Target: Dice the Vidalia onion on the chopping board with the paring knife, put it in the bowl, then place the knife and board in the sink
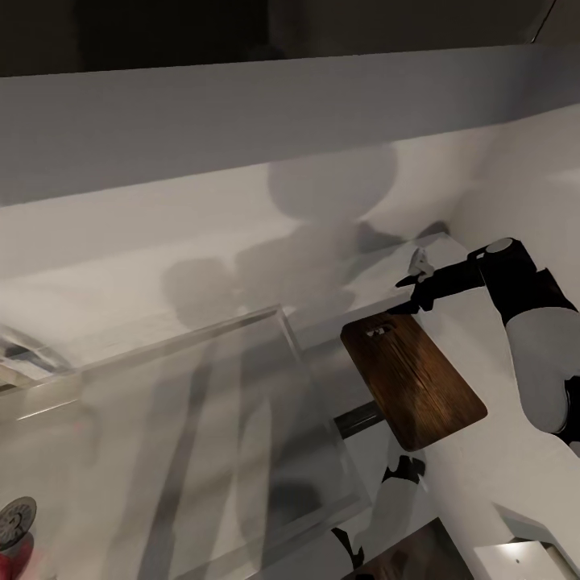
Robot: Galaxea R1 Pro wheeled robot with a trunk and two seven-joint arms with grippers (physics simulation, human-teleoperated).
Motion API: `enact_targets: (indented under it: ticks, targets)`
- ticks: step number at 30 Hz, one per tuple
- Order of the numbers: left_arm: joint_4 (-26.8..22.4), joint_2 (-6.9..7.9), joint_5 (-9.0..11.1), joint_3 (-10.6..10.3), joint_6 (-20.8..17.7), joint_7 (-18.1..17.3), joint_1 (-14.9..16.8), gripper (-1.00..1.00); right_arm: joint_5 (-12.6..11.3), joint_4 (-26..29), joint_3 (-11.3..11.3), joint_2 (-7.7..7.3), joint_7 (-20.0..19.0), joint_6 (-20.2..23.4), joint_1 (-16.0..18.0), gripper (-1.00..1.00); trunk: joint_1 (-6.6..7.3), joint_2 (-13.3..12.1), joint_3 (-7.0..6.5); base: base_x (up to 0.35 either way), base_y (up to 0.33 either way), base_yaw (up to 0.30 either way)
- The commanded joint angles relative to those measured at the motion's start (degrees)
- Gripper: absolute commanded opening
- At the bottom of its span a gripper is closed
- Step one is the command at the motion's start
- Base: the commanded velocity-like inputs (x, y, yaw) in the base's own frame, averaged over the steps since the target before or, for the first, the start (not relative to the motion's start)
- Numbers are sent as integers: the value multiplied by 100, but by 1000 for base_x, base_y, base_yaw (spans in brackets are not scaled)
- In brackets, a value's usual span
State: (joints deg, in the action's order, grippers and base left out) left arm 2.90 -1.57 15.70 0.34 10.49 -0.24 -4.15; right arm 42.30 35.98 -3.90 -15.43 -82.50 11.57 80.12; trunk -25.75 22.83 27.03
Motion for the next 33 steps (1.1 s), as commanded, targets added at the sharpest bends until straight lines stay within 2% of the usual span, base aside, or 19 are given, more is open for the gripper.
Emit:
enact_targets:
  ticks: [1,17,25,33]
  targets:
    - [10,-1,21,1,32,-3,2,100,32,10,-26,5,-33,61,3,100,-3,9,7,0,0,0]
    - [9,-7,21,1,32,-3,3,100,33,187,-40,-100,8,65,3,100,-3,9,7,0,0,0]
    - [9,-4,21,1,32,-3,2,100,29,190,-41,-224,17,65,3,100,-3,9,7,0,0,0]
    - [9,-7,21,1,32,-3,4,100,25,190,-41,-238,133,65,3,100,-3,9,7,0,0,0]
